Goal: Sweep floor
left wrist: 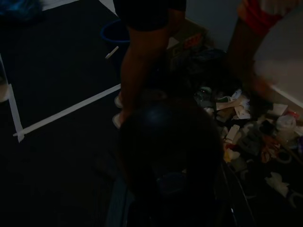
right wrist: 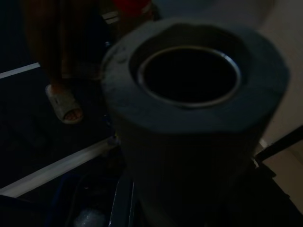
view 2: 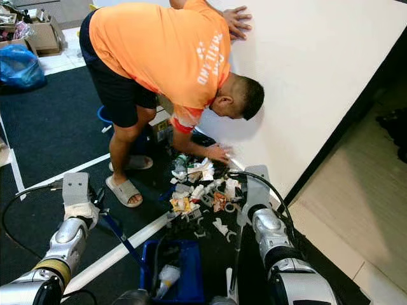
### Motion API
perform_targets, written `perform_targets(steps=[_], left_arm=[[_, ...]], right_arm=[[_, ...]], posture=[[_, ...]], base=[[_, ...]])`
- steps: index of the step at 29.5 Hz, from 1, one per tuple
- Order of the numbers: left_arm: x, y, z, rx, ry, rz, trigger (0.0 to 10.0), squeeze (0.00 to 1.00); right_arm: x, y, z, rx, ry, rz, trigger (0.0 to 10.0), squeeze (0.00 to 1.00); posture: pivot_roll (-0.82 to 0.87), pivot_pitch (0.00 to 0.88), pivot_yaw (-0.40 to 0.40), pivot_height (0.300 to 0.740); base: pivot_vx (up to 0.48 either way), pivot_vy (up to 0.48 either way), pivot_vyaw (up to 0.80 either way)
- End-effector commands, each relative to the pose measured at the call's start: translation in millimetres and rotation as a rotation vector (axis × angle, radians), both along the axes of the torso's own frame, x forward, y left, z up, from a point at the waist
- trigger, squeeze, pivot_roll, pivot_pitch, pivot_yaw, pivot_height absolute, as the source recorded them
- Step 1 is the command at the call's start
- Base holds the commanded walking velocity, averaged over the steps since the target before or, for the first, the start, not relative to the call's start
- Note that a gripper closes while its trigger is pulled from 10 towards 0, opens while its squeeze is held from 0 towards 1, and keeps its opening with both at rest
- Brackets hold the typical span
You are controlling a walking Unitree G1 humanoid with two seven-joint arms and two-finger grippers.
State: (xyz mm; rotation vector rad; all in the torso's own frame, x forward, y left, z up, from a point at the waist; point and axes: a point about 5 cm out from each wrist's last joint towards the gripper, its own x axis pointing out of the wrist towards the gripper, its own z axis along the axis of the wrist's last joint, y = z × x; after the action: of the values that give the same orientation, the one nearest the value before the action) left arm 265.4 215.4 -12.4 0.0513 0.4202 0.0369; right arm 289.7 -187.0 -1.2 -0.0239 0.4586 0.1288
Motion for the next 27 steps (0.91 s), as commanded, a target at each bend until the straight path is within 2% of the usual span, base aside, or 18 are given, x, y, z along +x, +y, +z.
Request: perform_targets(steps=[1, 7, 10, 16, 27], left_arm=[[-30.3, -4.6, -31.3, 0.093, 0.224, -0.066, 10.0, 0.0], [-26.8, -15.8, -31.5, 0.123, 0.23, -0.119, 10.0, 0.0], [-19.4, -29.7, -28.3, 0.123, 0.209, -0.169, 10.0, 0.0], [-15.1, -36.6, -25.5, 0.116, 0.187, -0.188, 10.0, 0.0], [-12.7, -38.4, -23.1, 0.114, 0.165, -0.194, 10.0, 0.0]], right_arm=[[-14.2, -2.9, -15.1, 0.012, 0.083, -0.028, 10.0, 0.0], [-14.1, -1.9, -14.9, 0.011, 0.077, -0.026, 10.0, 0.0], [-14.4, -2.1, -14.9, 0.009, 0.074, -0.024, 10.0, 0.0], [-13.7, -4.0, -13.6, 0.009, 0.065, -0.03, 10.0, 0.0], [-11.0, -4.9, -10.9, 0.005, 0.052, -0.031, 10.0, 0.0]], posture=[[0.13, 0.021, -0.047, 0.74], [0.13, 0.027, -0.046, 0.74], [0.12, 0.031, -0.044, 0.74], [0.12, 0.029, -0.038, 0.74], [0.12, 0.029, -0.043, 0.74]], base=[[0.0, 0.0, 0.0], [0.0, 0.0, 0.0], [0.0, 0.0, 0.0], [0.0, 0.0, 0.0], [0.0, 0.0, 0.0]])
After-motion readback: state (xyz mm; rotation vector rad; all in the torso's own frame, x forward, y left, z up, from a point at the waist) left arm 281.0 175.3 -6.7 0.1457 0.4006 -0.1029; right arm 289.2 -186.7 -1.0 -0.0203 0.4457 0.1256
